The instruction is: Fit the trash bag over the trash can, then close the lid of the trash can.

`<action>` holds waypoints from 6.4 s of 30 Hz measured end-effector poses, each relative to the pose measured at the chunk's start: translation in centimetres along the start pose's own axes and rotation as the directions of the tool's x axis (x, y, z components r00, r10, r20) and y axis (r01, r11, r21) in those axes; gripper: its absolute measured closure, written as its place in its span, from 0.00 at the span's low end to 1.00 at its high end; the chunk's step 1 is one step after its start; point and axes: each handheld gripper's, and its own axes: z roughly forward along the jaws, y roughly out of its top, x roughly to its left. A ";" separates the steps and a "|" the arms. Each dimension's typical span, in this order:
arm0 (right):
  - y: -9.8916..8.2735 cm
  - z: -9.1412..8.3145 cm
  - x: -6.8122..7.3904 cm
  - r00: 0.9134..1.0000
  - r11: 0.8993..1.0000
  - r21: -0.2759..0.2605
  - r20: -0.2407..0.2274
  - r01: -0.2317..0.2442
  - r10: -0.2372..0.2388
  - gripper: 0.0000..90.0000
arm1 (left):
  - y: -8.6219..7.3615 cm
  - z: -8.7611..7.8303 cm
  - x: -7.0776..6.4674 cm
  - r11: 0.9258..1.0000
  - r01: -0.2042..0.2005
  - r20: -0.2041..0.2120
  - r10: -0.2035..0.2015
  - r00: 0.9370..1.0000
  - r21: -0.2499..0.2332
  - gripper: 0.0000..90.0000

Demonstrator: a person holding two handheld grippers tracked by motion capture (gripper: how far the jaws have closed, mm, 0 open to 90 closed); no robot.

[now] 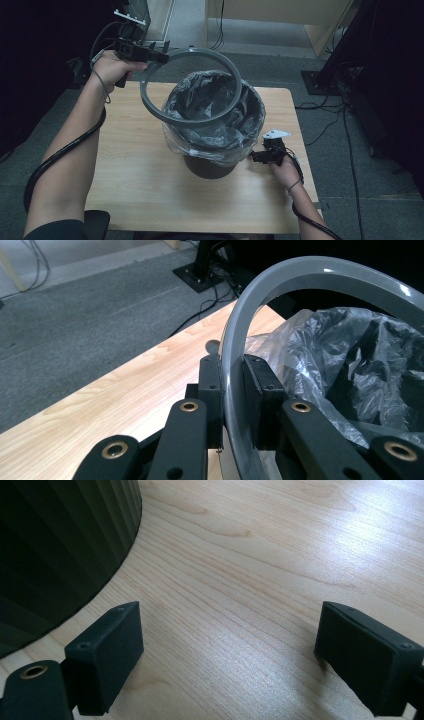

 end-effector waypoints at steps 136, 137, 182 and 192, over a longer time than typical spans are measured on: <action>-0.1 -0.1 0.1 1.000 1.000 0.001 -0.001 0.001 -0.001 0.12 | -0.1 4.1 -4.3 0.983 -0.183 0.076 0.181 0.981 0.022 0.54; -0.1 -0.1 0.1 1.000 1.000 0.000 -0.001 0.001 -0.001 0.12 | -0.1 4.0 -4.3 0.983 -0.181 0.076 0.179 0.981 0.019 0.54; -0.1 -0.2 0.1 1.000 1.000 0.002 -0.002 0.005 -0.005 0.12 | -3.5 -2.7 -0.2 0.991 -0.123 -0.162 0.114 0.980 -0.047 0.45; -0.1 -0.2 0.1 1.000 1.000 0.001 -0.002 0.005 -0.005 0.12 | -5.5 -3.2 1.4 0.994 -0.084 -0.218 0.066 0.974 -0.076 0.43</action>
